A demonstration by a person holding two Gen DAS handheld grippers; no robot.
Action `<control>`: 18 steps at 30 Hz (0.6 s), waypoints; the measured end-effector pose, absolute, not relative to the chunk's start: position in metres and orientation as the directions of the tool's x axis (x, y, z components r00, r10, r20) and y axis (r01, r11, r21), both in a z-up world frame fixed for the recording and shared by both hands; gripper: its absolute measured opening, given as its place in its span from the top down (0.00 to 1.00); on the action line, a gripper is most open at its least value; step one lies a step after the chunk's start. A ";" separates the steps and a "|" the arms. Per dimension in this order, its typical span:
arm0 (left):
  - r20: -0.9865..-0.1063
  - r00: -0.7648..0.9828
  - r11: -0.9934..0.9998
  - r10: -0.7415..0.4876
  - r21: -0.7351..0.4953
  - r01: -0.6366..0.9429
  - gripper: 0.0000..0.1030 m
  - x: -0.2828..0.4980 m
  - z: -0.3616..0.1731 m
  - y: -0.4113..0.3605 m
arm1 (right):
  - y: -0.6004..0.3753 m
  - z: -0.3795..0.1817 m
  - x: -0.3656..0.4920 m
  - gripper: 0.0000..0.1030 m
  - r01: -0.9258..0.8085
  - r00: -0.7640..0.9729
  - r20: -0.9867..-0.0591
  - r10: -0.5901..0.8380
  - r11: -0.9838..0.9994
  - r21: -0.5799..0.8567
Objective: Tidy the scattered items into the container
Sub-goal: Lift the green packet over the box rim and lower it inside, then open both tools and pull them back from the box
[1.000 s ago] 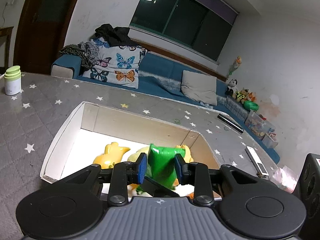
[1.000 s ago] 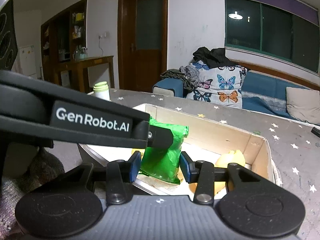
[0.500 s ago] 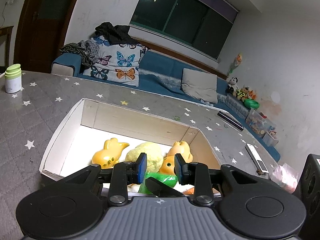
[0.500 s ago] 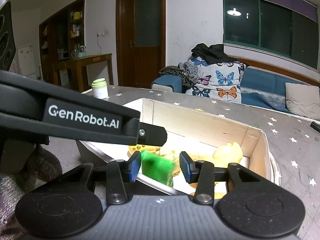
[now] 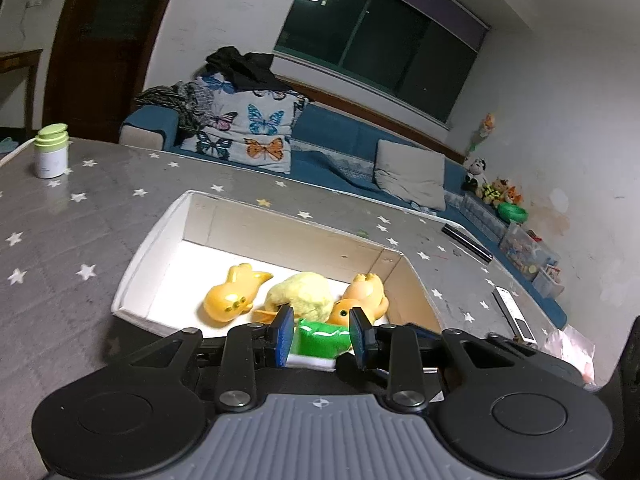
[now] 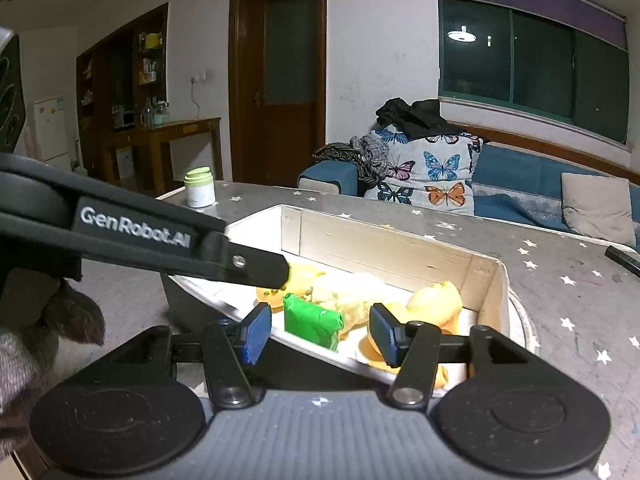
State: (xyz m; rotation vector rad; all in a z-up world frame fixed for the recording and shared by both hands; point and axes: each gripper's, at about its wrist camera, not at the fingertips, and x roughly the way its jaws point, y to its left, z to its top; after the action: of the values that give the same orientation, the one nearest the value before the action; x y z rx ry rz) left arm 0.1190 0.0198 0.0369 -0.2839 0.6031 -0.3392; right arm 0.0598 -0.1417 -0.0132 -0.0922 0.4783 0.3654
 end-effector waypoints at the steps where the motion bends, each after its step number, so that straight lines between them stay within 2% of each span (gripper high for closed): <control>1: -0.505 0.773 0.909 -0.383 -0.355 0.219 0.68 0.116 0.037 0.021 | -0.143 -0.012 0.056 0.40 -0.363 0.827 -0.462 0.321 0.932 -0.003; 7: -0.534 0.767 0.919 -0.356 -0.350 0.183 0.68 0.102 0.033 0.026 | -0.147 -0.010 0.043 0.36 -0.358 0.829 -0.461 0.315 0.934 -0.006; 9: -0.545 0.761 0.921 -0.352 -0.346 0.178 0.68 0.098 0.032 0.025 | -0.148 -0.011 0.041 0.30 -0.358 0.827 -0.467 0.314 0.934 -0.005; 13: -0.579 0.741 0.929 -0.341 -0.328 0.171 0.68 0.093 0.027 0.020 | -0.149 -0.015 0.036 0.28 -0.351 0.819 -0.483 0.309 0.936 0.004; 15: -0.592 0.734 0.934 -0.333 -0.314 0.170 0.68 0.090 0.024 0.017 | -0.150 -0.016 0.035 0.23 -0.346 0.815 -0.490 0.309 0.938 0.016; 18: -0.606 0.727 0.939 -0.323 -0.301 0.167 0.68 0.085 0.020 0.014 | -0.152 -0.018 0.032 0.22 -0.341 0.810 -0.500 0.307 0.940 0.025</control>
State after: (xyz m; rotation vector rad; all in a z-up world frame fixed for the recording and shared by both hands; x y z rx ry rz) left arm 0.0853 0.0135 0.0203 -0.2327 0.7085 -0.2726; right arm 0.0317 -0.1522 -0.0179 -0.0672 0.5224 0.3462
